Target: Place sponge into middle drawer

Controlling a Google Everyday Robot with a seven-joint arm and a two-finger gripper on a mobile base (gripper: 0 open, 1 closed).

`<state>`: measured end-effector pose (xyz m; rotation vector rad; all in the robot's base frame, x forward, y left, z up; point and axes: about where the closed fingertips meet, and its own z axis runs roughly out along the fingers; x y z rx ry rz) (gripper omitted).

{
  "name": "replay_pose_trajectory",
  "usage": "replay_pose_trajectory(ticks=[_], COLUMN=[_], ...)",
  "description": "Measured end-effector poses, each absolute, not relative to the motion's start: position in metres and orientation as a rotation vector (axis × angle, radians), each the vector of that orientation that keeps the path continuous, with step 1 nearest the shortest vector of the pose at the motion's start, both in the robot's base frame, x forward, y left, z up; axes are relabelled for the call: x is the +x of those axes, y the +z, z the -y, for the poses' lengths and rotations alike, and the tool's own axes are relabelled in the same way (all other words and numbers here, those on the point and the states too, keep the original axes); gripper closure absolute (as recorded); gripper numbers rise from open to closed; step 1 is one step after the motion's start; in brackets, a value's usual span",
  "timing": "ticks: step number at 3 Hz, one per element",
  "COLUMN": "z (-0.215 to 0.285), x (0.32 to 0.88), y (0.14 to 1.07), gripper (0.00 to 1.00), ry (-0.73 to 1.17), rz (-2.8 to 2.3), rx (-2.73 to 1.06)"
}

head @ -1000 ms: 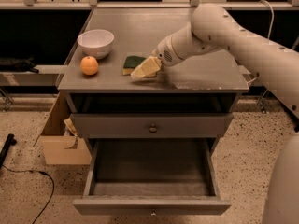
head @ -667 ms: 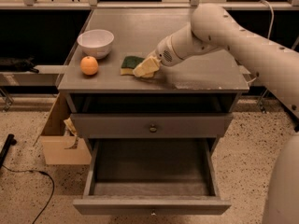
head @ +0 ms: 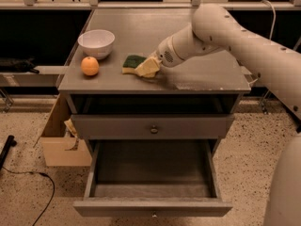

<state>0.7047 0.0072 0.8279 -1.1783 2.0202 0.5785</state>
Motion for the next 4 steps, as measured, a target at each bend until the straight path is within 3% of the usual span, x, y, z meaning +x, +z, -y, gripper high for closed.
replay_pose_trajectory(ticks=[1, 4], z=[0.000, 0.067], x=[0.700, 0.618], y=[0.837, 0.885], gripper=[1.00, 1.00], ry=[0.557, 0.548], rz=[-2.036, -2.098], rx=[-1.199, -1.102])
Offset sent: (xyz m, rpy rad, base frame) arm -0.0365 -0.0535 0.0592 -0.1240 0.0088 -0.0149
